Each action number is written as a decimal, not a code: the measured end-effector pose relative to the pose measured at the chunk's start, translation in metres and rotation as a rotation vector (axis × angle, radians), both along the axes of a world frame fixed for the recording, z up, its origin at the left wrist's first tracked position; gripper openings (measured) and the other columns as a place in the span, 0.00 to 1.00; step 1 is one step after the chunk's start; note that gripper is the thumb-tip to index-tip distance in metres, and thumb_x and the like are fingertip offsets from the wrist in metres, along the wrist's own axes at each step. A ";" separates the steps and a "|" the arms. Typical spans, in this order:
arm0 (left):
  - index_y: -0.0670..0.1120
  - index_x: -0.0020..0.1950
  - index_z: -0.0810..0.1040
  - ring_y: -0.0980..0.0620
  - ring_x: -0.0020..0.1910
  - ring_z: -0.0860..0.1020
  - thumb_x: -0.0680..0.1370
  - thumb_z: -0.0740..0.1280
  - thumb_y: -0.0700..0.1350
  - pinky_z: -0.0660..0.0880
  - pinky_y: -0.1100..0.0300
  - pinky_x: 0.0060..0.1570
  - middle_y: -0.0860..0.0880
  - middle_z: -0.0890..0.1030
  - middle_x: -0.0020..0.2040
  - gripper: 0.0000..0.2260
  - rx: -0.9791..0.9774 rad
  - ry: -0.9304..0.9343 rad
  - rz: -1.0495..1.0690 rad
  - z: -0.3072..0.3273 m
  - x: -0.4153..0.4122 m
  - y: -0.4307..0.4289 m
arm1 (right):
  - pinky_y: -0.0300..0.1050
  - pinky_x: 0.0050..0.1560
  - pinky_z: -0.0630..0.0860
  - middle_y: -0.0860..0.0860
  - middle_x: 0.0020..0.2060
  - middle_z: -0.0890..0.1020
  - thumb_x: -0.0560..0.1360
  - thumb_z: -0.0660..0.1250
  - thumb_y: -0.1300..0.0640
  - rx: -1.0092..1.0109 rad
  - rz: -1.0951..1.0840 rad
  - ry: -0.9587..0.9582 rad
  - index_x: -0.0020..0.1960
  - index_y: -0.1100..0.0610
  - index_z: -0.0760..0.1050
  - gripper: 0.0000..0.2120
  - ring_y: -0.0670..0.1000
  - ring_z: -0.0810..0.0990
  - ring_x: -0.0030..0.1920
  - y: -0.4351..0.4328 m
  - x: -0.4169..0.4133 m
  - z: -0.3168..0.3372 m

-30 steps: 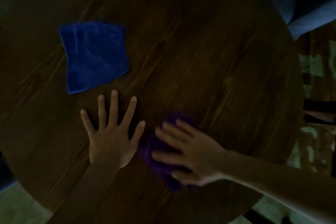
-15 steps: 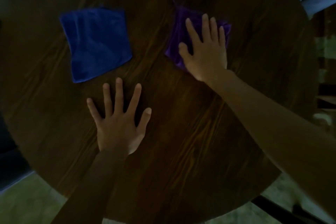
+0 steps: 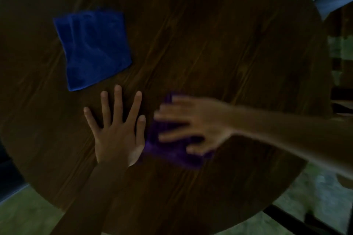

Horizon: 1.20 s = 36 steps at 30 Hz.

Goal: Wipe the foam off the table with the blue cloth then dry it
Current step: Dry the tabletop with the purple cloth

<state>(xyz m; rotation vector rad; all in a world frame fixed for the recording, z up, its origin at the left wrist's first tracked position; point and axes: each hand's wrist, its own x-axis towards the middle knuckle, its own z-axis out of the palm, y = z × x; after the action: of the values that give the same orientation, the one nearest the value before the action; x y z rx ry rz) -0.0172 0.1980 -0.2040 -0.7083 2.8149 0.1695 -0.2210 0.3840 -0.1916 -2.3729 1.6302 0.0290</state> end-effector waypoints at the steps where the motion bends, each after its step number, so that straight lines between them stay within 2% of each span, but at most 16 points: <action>1: 0.61 0.83 0.43 0.43 0.83 0.39 0.84 0.41 0.62 0.43 0.28 0.75 0.48 0.43 0.85 0.26 0.001 -0.002 -0.001 0.001 0.001 0.000 | 0.60 0.81 0.41 0.58 0.84 0.51 0.81 0.51 0.32 -0.026 -0.096 0.038 0.84 0.42 0.52 0.34 0.62 0.50 0.83 -0.012 -0.031 0.000; 4: 0.61 0.83 0.44 0.43 0.83 0.39 0.85 0.41 0.62 0.42 0.28 0.75 0.48 0.43 0.85 0.26 -0.001 0.006 0.008 0.003 0.001 0.000 | 0.60 0.81 0.44 0.59 0.84 0.50 0.80 0.46 0.31 -0.047 -0.609 0.184 0.84 0.41 0.49 0.34 0.62 0.50 0.83 -0.030 -0.113 -0.003; 7: 0.61 0.83 0.45 0.43 0.83 0.39 0.85 0.41 0.62 0.42 0.28 0.75 0.49 0.42 0.84 0.26 0.003 0.006 0.007 0.005 0.000 0.004 | 0.57 0.82 0.43 0.58 0.84 0.47 0.79 0.43 0.29 -0.012 -1.252 0.163 0.84 0.40 0.45 0.35 0.59 0.46 0.84 -0.024 -0.149 -0.006; 10: 0.61 0.83 0.44 0.43 0.83 0.39 0.84 0.41 0.62 0.42 0.28 0.75 0.48 0.42 0.84 0.26 0.000 -0.003 0.015 0.005 0.001 0.002 | 0.59 0.81 0.44 0.59 0.84 0.48 0.80 0.40 0.29 -0.020 -1.456 0.156 0.84 0.42 0.45 0.36 0.60 0.46 0.84 -0.019 -0.122 -0.010; 12: 0.61 0.83 0.45 0.42 0.83 0.39 0.84 0.41 0.62 0.43 0.27 0.75 0.48 0.43 0.85 0.26 -0.010 -0.003 0.017 0.004 0.002 0.001 | 0.62 0.81 0.48 0.60 0.83 0.52 0.81 0.43 0.30 -0.057 -1.313 0.147 0.84 0.44 0.48 0.36 0.62 0.50 0.83 -0.005 -0.080 -0.009; 14: 0.61 0.83 0.46 0.42 0.83 0.40 0.84 0.41 0.62 0.43 0.27 0.75 0.47 0.44 0.85 0.26 -0.014 -0.001 0.018 0.004 0.002 0.001 | 0.64 0.81 0.50 0.61 0.83 0.54 0.81 0.49 0.32 -0.087 -1.042 0.110 0.84 0.45 0.52 0.35 0.63 0.51 0.83 0.026 -0.017 -0.010; 17: 0.61 0.83 0.46 0.42 0.83 0.40 0.85 0.40 0.62 0.43 0.28 0.75 0.48 0.44 0.85 0.26 -0.015 -0.007 0.022 0.005 -0.001 0.003 | 0.62 0.81 0.43 0.59 0.84 0.50 0.80 0.54 0.32 0.004 -0.518 0.012 0.84 0.44 0.53 0.37 0.61 0.46 0.84 0.088 0.080 -0.006; 19: 0.61 0.83 0.46 0.43 0.83 0.40 0.85 0.40 0.62 0.42 0.28 0.75 0.48 0.43 0.85 0.26 -0.012 -0.010 0.026 0.006 -0.001 0.004 | 0.61 0.81 0.38 0.59 0.84 0.48 0.79 0.55 0.31 0.035 -0.164 0.008 0.84 0.43 0.52 0.37 0.60 0.45 0.84 0.112 0.082 -0.004; 21: 0.61 0.83 0.45 0.43 0.83 0.39 0.85 0.40 0.62 0.42 0.28 0.75 0.49 0.43 0.85 0.26 -0.010 -0.003 0.028 0.006 -0.002 0.004 | 0.62 0.81 0.40 0.58 0.83 0.52 0.79 0.57 0.32 0.036 -0.038 -0.001 0.83 0.43 0.56 0.36 0.60 0.49 0.83 0.114 0.038 -0.004; 22: 0.61 0.83 0.45 0.44 0.83 0.39 0.85 0.40 0.62 0.41 0.28 0.75 0.49 0.42 0.85 0.26 -0.007 -0.003 0.029 0.005 -0.002 0.004 | 0.63 0.81 0.42 0.59 0.83 0.55 0.80 0.58 0.33 0.022 -0.097 -0.009 0.82 0.44 0.59 0.34 0.61 0.52 0.83 0.112 0.008 -0.005; 24: 0.61 0.83 0.44 0.44 0.83 0.38 0.84 0.39 0.63 0.41 0.28 0.75 0.49 0.42 0.85 0.26 0.001 -0.006 0.033 0.005 -0.002 0.004 | 0.64 0.81 0.47 0.60 0.82 0.58 0.80 0.57 0.35 -0.025 -0.405 0.042 0.82 0.45 0.61 0.32 0.63 0.55 0.82 0.113 -0.058 -0.004; 26: 0.62 0.83 0.44 0.43 0.82 0.38 0.84 0.38 0.63 0.40 0.29 0.75 0.49 0.41 0.85 0.27 0.004 -0.008 0.029 0.006 -0.001 0.003 | 0.62 0.80 0.46 0.60 0.83 0.54 0.80 0.50 0.31 -0.014 -0.905 0.124 0.83 0.43 0.53 0.35 0.64 0.53 0.82 0.118 -0.102 -0.001; 28: 0.61 0.83 0.44 0.43 0.83 0.39 0.84 0.38 0.63 0.40 0.29 0.75 0.49 0.42 0.85 0.27 0.005 -0.004 0.022 0.006 0.000 0.004 | 0.61 0.82 0.45 0.57 0.84 0.50 0.79 0.43 0.27 0.025 -1.471 0.142 0.84 0.42 0.48 0.37 0.60 0.48 0.83 0.120 -0.111 -0.003; 29: 0.61 0.83 0.44 0.43 0.83 0.39 0.84 0.38 0.64 0.40 0.29 0.75 0.48 0.42 0.85 0.27 0.008 -0.003 0.021 0.006 0.000 0.004 | 0.61 0.82 0.44 0.56 0.84 0.49 0.79 0.42 0.28 0.038 -1.658 0.141 0.84 0.42 0.47 0.37 0.58 0.47 0.84 0.115 -0.106 -0.005; 31: 0.61 0.83 0.44 0.43 0.83 0.39 0.84 0.38 0.64 0.40 0.29 0.75 0.48 0.42 0.85 0.27 0.017 -0.006 0.016 0.007 0.000 0.002 | 0.61 0.82 0.44 0.56 0.84 0.47 0.79 0.41 0.29 0.062 -1.814 0.128 0.84 0.42 0.46 0.37 0.57 0.45 0.84 0.103 -0.089 -0.005; 36: 0.62 0.82 0.41 0.42 0.82 0.37 0.83 0.38 0.64 0.40 0.28 0.75 0.48 0.40 0.84 0.27 0.061 -0.023 0.008 0.011 0.001 -0.003 | 0.62 0.81 0.44 0.59 0.84 0.48 0.81 0.40 0.30 0.055 -1.818 0.112 0.85 0.45 0.46 0.36 0.61 0.46 0.83 0.078 -0.024 -0.001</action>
<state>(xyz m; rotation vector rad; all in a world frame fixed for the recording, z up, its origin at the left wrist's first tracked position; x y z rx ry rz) -0.0163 0.1947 -0.1932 -0.7028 2.7729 0.2452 -0.2447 0.4623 -0.1927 -0.1635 2.9738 -0.1313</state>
